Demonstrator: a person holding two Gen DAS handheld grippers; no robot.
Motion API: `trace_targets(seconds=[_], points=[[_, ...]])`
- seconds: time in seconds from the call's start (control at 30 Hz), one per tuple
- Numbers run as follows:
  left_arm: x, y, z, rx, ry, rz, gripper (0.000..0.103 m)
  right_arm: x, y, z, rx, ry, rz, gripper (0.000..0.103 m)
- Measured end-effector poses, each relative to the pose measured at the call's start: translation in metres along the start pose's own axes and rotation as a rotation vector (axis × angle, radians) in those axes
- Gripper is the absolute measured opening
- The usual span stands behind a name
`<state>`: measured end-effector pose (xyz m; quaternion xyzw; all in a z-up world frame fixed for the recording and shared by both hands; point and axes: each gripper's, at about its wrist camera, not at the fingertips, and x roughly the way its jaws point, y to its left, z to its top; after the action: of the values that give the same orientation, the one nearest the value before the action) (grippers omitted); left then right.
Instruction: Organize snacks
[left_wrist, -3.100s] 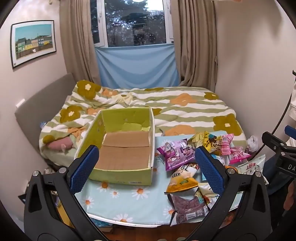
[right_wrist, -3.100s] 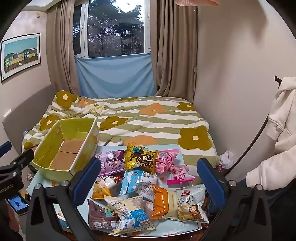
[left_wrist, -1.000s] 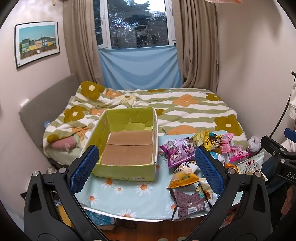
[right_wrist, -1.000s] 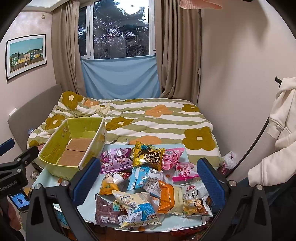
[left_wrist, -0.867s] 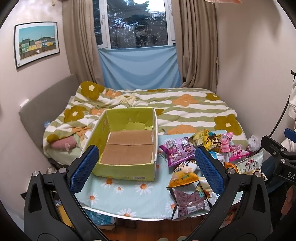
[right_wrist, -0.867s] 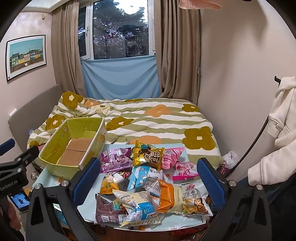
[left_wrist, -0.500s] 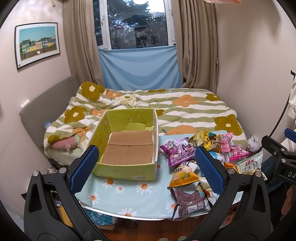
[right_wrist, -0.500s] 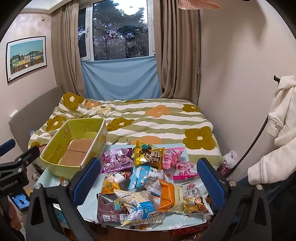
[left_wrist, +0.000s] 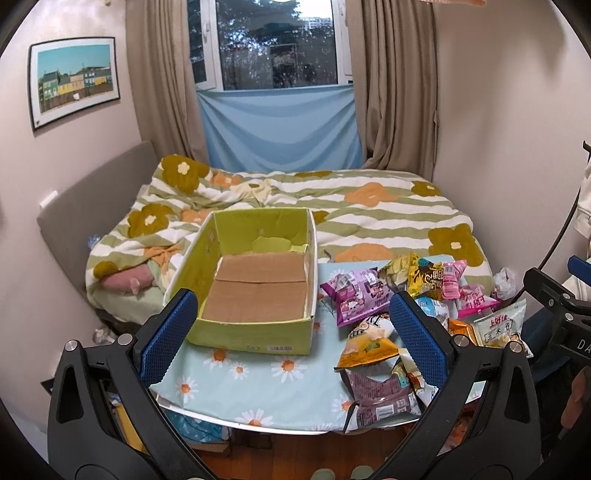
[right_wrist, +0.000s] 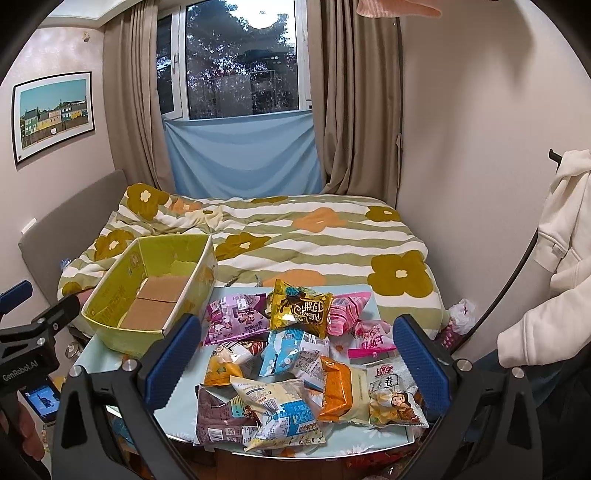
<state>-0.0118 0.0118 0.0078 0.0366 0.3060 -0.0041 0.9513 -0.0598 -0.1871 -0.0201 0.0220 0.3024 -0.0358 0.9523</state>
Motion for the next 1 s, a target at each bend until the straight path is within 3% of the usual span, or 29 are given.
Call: trace_targets(seconds=[0.2,0.33,0.53,0.67,0.8,1.0], points=[[0.017,0.004,-0.004,0.008,0.06,-0.033,0.103,0.011,-0.006,-0.008,0.022,0.031,-0.009,0.103],[0.047,0.001,-0.019,0.008,0.164,-0.114,0.103,0.029,-0.013,-0.021,0.05,0.102,0.0,0.103],[0.097,-0.017,-0.066,-0.008,0.353,-0.234,0.103,0.062,-0.026,-0.057,0.059,0.211,0.057,0.103],[0.124,-0.04,-0.099,-0.041,0.452,-0.292,0.103,0.086,-0.035,-0.081,0.047,0.274,0.153,0.103],[0.138,-0.059,-0.12,-0.062,0.502,-0.306,0.103,0.11,-0.039,-0.097,-0.002,0.33,0.247,0.103],[0.164,-0.082,-0.137,-0.063,0.554,-0.281,0.103,0.145,-0.046,-0.113,-0.047,0.405,0.388,0.095]])
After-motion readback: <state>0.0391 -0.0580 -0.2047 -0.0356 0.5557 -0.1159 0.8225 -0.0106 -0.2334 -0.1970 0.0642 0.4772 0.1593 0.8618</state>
